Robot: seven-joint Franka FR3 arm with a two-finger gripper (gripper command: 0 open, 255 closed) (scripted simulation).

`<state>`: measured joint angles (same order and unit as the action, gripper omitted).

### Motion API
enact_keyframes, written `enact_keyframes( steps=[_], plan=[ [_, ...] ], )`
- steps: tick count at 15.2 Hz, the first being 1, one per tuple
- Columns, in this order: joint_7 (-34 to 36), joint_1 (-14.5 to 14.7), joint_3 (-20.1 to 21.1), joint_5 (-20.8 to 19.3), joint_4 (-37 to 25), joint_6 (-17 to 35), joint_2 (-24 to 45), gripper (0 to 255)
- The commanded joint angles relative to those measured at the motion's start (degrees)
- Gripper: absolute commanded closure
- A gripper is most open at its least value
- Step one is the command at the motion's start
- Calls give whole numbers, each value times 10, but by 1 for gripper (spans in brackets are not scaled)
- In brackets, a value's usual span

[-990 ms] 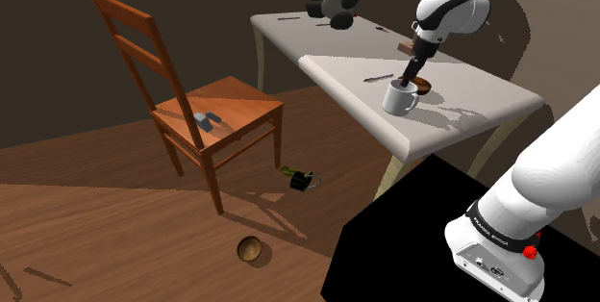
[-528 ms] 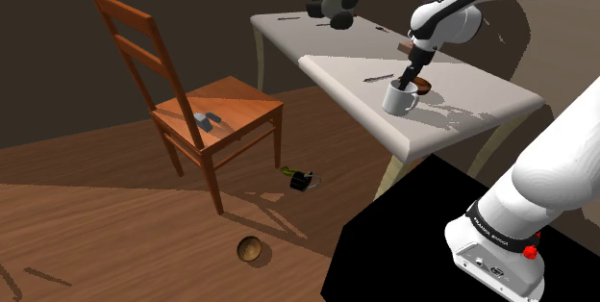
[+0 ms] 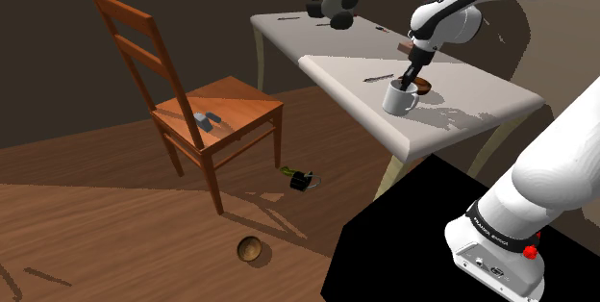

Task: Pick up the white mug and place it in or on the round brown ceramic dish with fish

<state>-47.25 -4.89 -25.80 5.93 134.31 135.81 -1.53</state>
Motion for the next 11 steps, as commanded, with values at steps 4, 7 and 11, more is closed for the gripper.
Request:
enact_keyframes(
  steps=[4, 7, 11],
  plan=[
    [0, 0, 0, 0, 0, 0, 0, 255],
    [0, 0, 0, 0, 0, 0, 0, 255],
    [13, -1, 1, -15, -12, -30, -21, 255]
  ],
)
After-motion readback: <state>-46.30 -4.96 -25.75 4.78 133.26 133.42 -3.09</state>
